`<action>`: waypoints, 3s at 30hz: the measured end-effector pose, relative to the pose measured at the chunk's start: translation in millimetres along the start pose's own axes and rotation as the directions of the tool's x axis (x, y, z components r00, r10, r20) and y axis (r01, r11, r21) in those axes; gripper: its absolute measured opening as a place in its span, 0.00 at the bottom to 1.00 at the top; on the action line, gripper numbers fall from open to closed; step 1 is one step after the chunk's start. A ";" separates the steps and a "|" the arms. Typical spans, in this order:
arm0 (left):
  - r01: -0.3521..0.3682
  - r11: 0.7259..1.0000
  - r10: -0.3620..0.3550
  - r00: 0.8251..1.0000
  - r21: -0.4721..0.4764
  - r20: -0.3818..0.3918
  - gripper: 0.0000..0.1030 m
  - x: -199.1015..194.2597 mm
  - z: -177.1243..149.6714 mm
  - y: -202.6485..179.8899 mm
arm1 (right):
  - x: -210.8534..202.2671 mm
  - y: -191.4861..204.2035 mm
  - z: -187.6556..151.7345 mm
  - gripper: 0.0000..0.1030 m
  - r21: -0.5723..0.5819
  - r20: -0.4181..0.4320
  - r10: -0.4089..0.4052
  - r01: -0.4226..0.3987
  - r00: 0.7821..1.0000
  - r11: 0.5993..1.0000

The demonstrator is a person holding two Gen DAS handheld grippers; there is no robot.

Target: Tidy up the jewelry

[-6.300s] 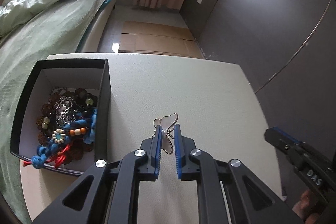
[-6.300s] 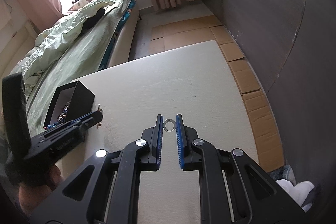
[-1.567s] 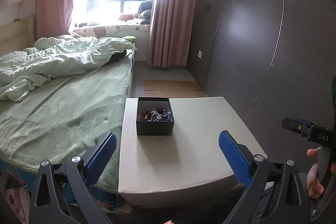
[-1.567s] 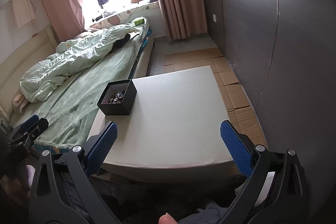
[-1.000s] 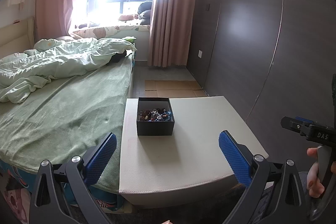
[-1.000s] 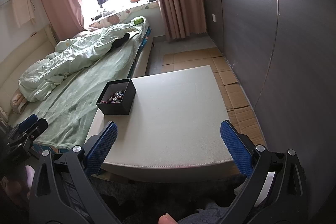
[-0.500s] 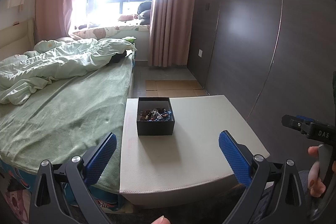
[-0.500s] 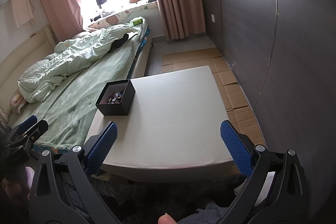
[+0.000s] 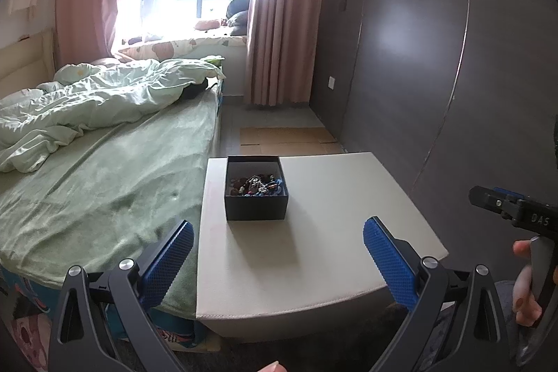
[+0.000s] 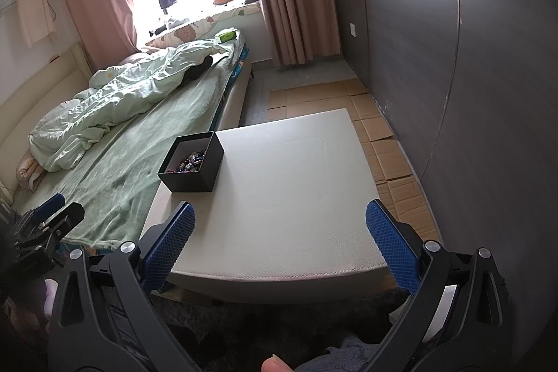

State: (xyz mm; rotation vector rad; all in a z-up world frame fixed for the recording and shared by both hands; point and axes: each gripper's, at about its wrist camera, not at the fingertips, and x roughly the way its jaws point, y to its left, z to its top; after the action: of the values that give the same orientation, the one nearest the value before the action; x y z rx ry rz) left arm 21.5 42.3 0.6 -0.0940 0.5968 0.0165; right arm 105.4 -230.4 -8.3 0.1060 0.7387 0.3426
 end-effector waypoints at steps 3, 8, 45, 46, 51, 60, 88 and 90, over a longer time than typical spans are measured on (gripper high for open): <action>-0.001 1.000 0.001 1.000 0.003 0.003 0.92 0.6 -0.1 -1.5 | -0.1 -0.2 0.3 0.95 0.000 0.000 0.000 0.000 1.000 1.000; -0.005 1.000 0.005 1.000 0.002 0.005 0.92 0.7 -0.6 -2.7 | 0.6 -1.2 0.6 0.95 -0.003 -0.001 -0.003 0.003 1.000 1.000; 0.007 1.000 -0.007 1.000 -0.008 0.012 0.92 4.0 -1.8 -7.9 | 4.5 -2.5 -0.2 0.95 -0.005 -0.010 -0.011 0.011 1.000 1.000; 0.005 1.000 -0.005 1.000 -0.007 0.010 0.92 5.4 -2.4 -7.3 | 6.1 -3.0 -1.3 0.95 -0.006 -0.014 -0.010 0.010 1.000 1.000; -0.003 1.000 0.003 1.000 -0.011 -0.002 0.92 12.5 -5.0 -1.8 | 15.7 -2.0 -4.5 0.95 -0.014 -0.029 -0.016 0.015 0.999 1.000; -0.001 0.999 0.000 1.000 -0.034 -0.018 0.92 32.4 -4.2 12.7 | 47.3 -0.1 0.2 0.95 -0.017 -0.076 -0.033 0.032 0.997 0.999; 0.030 1.000 -0.030 0.998 -0.004 -0.057 0.92 112.0 7.9 29.3 | 143.9 19.9 26.5 0.95 0.022 -0.195 0.019 -0.015 0.981 1.000; 0.023 1.000 -0.024 0.998 -0.017 -0.058 0.92 111.1 7.3 32.2 | 141.4 22.0 26.9 0.95 0.008 -0.187 0.013 -0.012 0.982 1.000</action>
State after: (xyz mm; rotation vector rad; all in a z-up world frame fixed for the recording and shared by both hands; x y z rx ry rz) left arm 116.2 73.7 -58.5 -0.1179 0.6532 -0.0046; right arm 214.7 -160.6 -74.4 0.0851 0.9257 0.3651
